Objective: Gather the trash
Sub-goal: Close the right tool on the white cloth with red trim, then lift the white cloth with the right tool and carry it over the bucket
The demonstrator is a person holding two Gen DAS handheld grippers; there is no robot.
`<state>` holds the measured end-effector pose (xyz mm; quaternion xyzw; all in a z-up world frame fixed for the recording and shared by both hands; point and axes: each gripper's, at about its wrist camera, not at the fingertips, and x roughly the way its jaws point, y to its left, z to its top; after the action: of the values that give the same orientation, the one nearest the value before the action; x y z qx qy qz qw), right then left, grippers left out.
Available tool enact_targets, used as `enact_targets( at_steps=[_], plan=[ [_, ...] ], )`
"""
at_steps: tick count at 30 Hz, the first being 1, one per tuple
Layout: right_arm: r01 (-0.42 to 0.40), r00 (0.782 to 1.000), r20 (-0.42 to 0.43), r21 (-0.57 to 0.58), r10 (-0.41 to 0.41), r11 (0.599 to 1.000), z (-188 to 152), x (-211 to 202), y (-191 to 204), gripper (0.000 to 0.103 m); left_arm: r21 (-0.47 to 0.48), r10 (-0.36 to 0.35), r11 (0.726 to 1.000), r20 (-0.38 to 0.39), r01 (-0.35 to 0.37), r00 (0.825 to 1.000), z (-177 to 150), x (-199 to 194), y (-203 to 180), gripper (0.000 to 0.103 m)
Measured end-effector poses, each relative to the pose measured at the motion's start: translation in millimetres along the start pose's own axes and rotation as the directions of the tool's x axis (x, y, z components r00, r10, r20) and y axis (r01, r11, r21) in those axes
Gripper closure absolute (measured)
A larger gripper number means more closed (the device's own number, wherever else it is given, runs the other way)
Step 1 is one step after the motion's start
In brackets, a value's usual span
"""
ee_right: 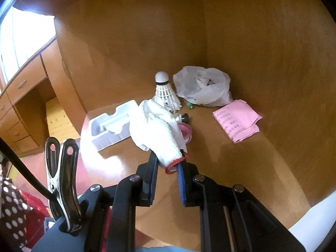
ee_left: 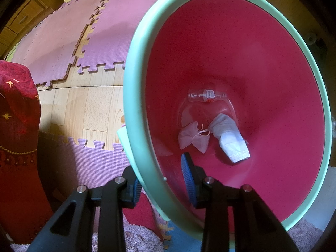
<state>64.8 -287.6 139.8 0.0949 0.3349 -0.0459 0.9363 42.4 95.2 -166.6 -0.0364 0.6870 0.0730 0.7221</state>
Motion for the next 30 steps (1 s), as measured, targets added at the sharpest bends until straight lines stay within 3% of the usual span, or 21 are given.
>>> enact_targets(
  at_steps=[19,30],
  plan=[
    [-0.136,0.991,-0.012,-0.029,0.136,0.99,-22.5,-17.3,37.3,0.085,0.0,-0.001,1.0,0.0,0.001,1.0,0.2,-0.2,0.6,0.067],
    [-0.179,0.983,-0.059,-0.093,0.174,0.979,-49.2,-13.9,64.6,0.085,-0.001,-0.002,1.0,-0.001,0.002,1.0,-0.6,-0.6,-1.7,0.067]
  ],
)
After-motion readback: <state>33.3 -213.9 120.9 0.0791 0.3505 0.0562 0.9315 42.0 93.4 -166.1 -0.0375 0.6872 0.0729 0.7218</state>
